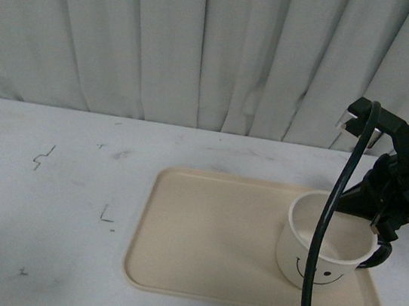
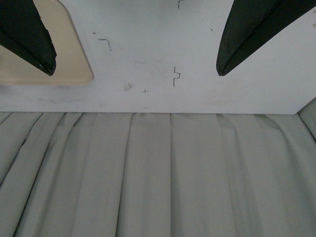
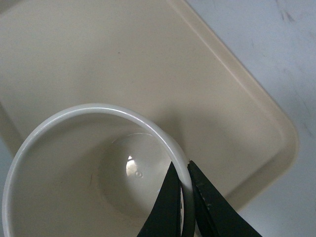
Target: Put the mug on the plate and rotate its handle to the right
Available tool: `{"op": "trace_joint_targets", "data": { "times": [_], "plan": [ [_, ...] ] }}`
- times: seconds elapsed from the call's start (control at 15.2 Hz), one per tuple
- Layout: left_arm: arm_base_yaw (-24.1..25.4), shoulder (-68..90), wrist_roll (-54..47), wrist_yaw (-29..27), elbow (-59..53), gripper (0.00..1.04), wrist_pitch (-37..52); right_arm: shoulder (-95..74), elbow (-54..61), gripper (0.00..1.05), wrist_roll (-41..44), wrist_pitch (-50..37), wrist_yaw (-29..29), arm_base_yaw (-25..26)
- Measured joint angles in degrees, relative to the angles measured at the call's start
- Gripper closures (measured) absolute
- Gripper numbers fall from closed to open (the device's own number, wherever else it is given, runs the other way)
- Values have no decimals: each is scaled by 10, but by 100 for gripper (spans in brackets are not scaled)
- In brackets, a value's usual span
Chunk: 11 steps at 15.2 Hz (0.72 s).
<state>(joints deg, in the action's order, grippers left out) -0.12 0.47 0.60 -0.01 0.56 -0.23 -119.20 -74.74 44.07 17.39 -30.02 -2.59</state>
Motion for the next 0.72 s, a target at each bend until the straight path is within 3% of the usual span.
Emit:
{"op": "trace_joint_targets", "data": {
  "times": [0.46,0.72],
  "plan": [
    [0,0,0,0,0,7,0,-11,-9,101,5,-19,-17,-39],
    [0,0,0,0,0,7,0,-12,-11,53,-10,-28,-40,-32]
  ]
}}
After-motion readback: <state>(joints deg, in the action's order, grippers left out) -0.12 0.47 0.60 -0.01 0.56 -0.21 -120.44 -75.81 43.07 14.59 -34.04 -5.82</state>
